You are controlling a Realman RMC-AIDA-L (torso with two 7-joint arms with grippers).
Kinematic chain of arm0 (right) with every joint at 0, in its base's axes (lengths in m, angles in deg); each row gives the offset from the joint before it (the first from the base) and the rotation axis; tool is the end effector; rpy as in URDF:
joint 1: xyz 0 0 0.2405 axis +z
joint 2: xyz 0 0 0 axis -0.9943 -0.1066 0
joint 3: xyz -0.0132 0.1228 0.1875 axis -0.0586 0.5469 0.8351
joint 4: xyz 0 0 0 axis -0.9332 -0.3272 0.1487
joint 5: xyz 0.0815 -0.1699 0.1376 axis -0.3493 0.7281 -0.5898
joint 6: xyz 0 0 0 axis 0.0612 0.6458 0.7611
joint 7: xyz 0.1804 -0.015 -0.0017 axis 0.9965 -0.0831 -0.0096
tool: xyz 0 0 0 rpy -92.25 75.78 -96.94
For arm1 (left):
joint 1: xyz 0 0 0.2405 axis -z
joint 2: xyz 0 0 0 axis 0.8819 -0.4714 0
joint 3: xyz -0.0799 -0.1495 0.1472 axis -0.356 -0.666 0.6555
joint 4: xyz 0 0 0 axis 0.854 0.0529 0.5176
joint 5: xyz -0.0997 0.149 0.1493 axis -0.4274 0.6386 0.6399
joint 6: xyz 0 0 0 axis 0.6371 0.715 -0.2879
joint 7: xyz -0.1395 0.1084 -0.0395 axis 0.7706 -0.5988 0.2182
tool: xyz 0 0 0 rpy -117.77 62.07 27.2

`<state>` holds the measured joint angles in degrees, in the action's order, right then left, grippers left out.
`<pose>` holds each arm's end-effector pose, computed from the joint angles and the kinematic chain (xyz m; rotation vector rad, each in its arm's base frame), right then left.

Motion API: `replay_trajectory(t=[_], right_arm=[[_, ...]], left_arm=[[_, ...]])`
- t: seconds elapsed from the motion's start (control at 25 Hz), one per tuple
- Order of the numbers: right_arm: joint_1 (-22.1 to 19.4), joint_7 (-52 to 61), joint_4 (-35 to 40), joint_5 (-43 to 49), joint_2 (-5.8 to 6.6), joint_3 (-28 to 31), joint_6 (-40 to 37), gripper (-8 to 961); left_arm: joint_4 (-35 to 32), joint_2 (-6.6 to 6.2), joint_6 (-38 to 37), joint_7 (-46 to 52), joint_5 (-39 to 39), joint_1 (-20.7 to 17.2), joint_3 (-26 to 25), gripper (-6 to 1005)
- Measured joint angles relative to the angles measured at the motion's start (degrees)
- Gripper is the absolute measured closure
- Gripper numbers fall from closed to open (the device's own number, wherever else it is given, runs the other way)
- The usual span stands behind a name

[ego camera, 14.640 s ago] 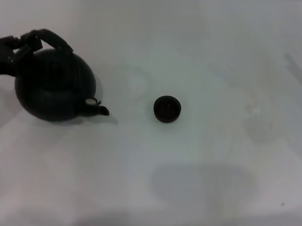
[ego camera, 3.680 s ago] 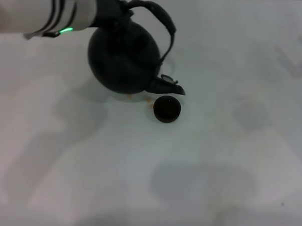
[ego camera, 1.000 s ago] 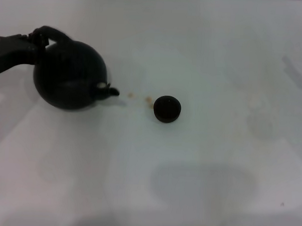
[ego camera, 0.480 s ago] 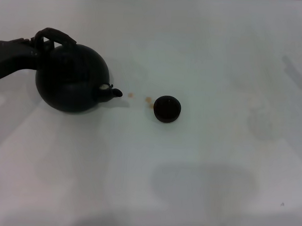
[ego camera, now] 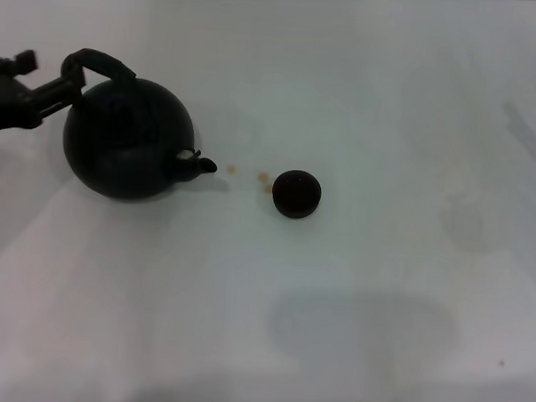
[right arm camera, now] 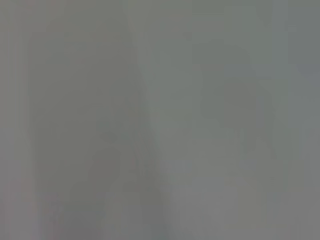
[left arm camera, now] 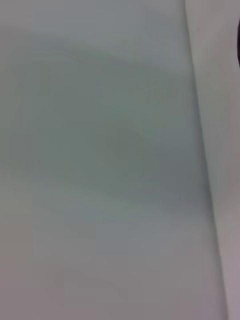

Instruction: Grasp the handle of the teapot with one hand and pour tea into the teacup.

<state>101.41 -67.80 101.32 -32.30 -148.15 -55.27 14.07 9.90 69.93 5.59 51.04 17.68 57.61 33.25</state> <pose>0.3344 0.3308 0.0504 -1.8326 0.6350 0.9594 -0.2773 0.3418 0.0404 -2.0655 -0.8445 -0.6161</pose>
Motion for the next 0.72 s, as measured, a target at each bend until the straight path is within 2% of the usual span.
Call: replay_trajectory(t=[0.04, 0.12, 0.28, 0.32, 0.36, 0.44, 0.6, 0.72], right_arm=[[0.0, 0.0, 0.0, 0.0, 0.0, 0.0, 0.0, 136], [-0.2, 0.4, 0.2, 0.0, 0.0, 0.0, 0.1, 136], [-0.9, 0.7, 0.6, -0.1, 0.07, 0.0, 0.8, 136], [-1.1, 0.7, 0.6, -0.2, 0.1, 0.0, 1.1, 136], [-1.4, 0.7, 0.7, -0.4, 0.15, 0.0, 1.3, 136], [-1.8, 0.6, 0.8, -0.5, 0.27, 0.1, 1.7, 136], [-3.0, -0.2, 1.7, -0.5, 0.27, 0.2, 1.6, 136], [-3.8, -1.6, 2.2, -0.5, 0.09, 0.2, 1.3, 136]], left_arm=[[-0.2, 0.02, -1.2, -2.2, -1.6, -1.0, -0.5, 453], [-0.1, 0.04, -3.2, -6.0, -4.1, -2.8, -1.7, 226], [2.5, 0.02, -9.0, -12.0, -7.6, -5.0, -5.4, 136], [5.9, 0.02, -13.9, -15.4, -9.2, -5.2, -9.5, 114], [7.0, 0.03, -15.3, -16.4, -9.8, -5.2, -10.7, 114], [13.2, 0.04, -21.6, -20.9, -13.3, -4.7, -16.8, 114], [28.7, -0.3, -33.4, -32.9, -20.1, -2.1, -32.9, 115], [35.9, -0.37, -38.1, -38.5, -20.2, -0.5, -44.1, 115]])
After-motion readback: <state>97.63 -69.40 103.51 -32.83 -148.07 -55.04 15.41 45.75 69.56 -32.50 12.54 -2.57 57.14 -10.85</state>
